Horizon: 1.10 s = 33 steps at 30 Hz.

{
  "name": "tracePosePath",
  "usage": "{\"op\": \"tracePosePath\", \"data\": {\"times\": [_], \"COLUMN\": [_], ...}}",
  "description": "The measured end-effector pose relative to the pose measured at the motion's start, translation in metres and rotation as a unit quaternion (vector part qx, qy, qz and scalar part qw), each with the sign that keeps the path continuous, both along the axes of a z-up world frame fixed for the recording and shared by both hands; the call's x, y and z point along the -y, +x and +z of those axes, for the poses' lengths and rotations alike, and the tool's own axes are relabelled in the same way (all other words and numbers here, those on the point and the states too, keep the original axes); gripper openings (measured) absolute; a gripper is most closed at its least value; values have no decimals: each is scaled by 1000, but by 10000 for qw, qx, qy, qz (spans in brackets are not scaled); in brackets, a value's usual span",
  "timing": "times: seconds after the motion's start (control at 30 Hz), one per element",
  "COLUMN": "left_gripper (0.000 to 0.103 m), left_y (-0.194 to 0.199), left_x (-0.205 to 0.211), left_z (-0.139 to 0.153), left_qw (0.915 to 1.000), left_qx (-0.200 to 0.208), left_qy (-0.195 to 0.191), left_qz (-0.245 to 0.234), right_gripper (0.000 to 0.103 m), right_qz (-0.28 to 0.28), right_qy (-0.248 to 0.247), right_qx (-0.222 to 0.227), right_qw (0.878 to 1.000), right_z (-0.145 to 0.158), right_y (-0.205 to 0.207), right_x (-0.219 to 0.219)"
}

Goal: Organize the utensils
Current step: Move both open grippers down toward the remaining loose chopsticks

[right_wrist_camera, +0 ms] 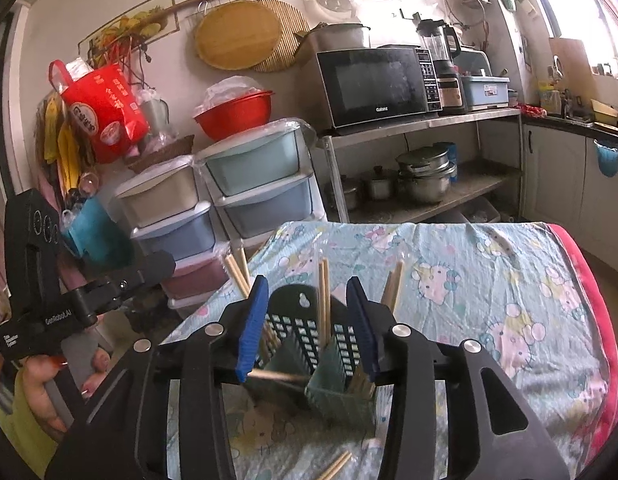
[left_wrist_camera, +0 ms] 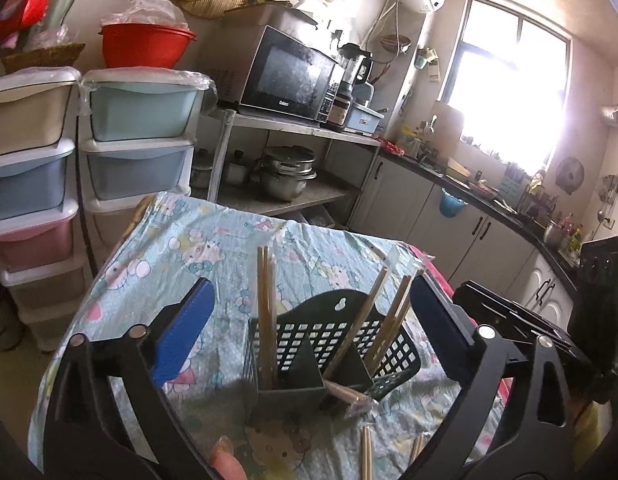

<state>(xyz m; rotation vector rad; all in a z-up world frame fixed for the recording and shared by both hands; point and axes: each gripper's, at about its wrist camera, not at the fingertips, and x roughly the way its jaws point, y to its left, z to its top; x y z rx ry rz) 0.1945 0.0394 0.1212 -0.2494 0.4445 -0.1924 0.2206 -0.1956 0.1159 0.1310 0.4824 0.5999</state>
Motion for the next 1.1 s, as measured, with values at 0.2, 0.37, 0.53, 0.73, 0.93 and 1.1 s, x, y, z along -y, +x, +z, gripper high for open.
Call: {"op": "tracePosePath", "data": {"times": [0.2, 0.37, 0.53, 0.73, 0.93, 1.1], "left_gripper": [92, 92, 92, 92, 92, 92], "left_y": [-6, -13, -22, -31, -37, -40], "left_x": [-1, 0, 4, 5, 7, 7], "left_z": [-8, -19, -26, -33, -42, -52], "left_qw": [9999, 9998, 9997, 9995, 9991, 9985], "left_qx": [-90, -189, -233, -291, -402, -523], "left_qy": [-42, -89, -67, -97, -116, -134], "left_qz": [56, 40, 55, 53, 46, 48], "right_gripper": [42, 42, 43, 43, 43, 43], "right_qz": [9, -17, -61, -131, -216, -276], "right_qy": [-8, 16, 21, 16, -20, -60], "right_qx": [-57, -134, -174, -220, -307, -389], "right_qw": [10000, 9999, 9998, 9997, 9993, 9988], "right_z": [-6, -11, -14, -19, -27, -34], "right_y": [-11, -20, -28, -39, -47, -53], "right_x": [6, 12, 20, 29, 38, 44]}}
